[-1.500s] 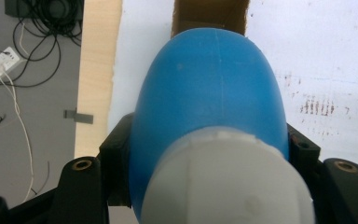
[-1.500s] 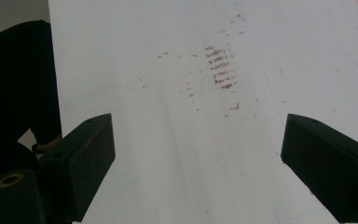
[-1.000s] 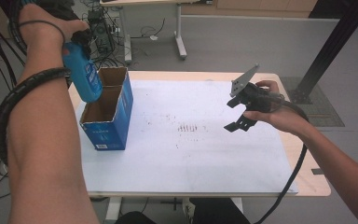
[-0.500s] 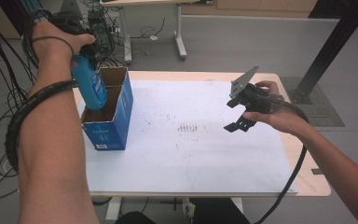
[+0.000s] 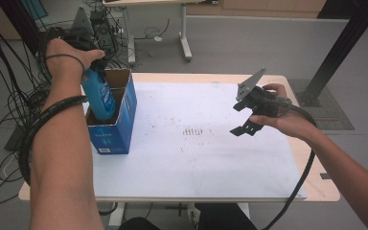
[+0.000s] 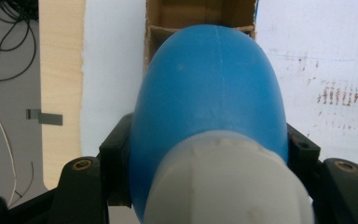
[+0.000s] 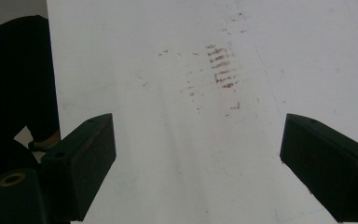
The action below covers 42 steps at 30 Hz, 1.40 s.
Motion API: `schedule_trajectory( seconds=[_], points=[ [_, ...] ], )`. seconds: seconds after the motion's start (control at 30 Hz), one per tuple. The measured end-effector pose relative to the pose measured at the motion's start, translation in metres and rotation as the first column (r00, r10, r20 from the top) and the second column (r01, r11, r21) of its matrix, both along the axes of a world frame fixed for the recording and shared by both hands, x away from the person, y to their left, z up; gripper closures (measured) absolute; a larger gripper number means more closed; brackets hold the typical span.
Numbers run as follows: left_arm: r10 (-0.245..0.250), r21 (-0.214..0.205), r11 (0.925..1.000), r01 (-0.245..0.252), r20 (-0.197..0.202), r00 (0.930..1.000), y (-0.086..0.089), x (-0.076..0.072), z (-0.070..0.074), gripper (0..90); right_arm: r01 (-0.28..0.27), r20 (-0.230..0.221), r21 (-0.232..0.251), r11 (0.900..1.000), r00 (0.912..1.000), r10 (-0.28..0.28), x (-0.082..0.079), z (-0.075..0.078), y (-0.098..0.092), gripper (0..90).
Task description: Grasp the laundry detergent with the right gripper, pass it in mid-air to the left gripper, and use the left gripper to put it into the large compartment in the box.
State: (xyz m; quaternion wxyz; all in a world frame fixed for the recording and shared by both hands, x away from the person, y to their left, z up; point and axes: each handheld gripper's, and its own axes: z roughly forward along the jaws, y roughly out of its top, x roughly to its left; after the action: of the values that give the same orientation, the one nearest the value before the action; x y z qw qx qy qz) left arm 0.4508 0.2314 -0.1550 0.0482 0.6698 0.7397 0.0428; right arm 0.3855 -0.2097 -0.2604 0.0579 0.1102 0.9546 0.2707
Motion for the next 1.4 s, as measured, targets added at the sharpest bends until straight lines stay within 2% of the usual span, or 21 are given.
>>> schedule_trajectory(
  seconds=[0.2, 0.47, 0.6, 0.77, 1.07, 1.4],
  points=[
    [-0.014, 0.012, 0.9998, 0.014, 0.004, 0.9999, -0.001, 0.001, -0.017, 37.2, 0.001, -0.002, -0.001, 1.0, 1.0, -0.001, 0.001, -0.001, 0.0, 10.4],
    [-0.028, -0.001, 0.9996, 0.028, 0.003, 0.9996, -0.002, 0.001, -0.045, 37.3, 0.007, -0.007, -0.003, 1.0, 0.9999, -0.007, 0.002, -0.003, 0.0, 10.4],
    [-0.034, 0.01, 0.9994, 0.034, -0.003, 0.9994, -0.003, 0.001, -0.058, 37.3, 0.004, -0.008, -0.008, 1.0, 1.0, -0.004, 0.002, -0.004, 0.001, 10.5],
    [-0.046, 0.021, 0.9987, 0.046, 0.012, 0.9989, -0.003, 0.001, -0.07, 37.2, 0.002, -0.01, -0.012, 0.9999, 0.9999, -0.002, 0.003, -0.004, 0.002, 10.4],
    [-0.047, 0.016, 0.9988, 0.046, 0.015, 0.9988, -0.005, 0.002, -0.092, 37.3, 0.007, -0.012, -0.013, 0.9999, 0.9999, -0.007, 0.006, -0.006, 0.001, 10.5],
    [-0.053, 0.033, 0.9981, 0.053, 0.003, 0.9986, -0.007, 0.002, -0.116, 37.2, 0.023, -0.023, -0.011, 0.9997, 0.9995, -0.023, 0.008, -0.01, -0.003, 10.5]
  ],
)
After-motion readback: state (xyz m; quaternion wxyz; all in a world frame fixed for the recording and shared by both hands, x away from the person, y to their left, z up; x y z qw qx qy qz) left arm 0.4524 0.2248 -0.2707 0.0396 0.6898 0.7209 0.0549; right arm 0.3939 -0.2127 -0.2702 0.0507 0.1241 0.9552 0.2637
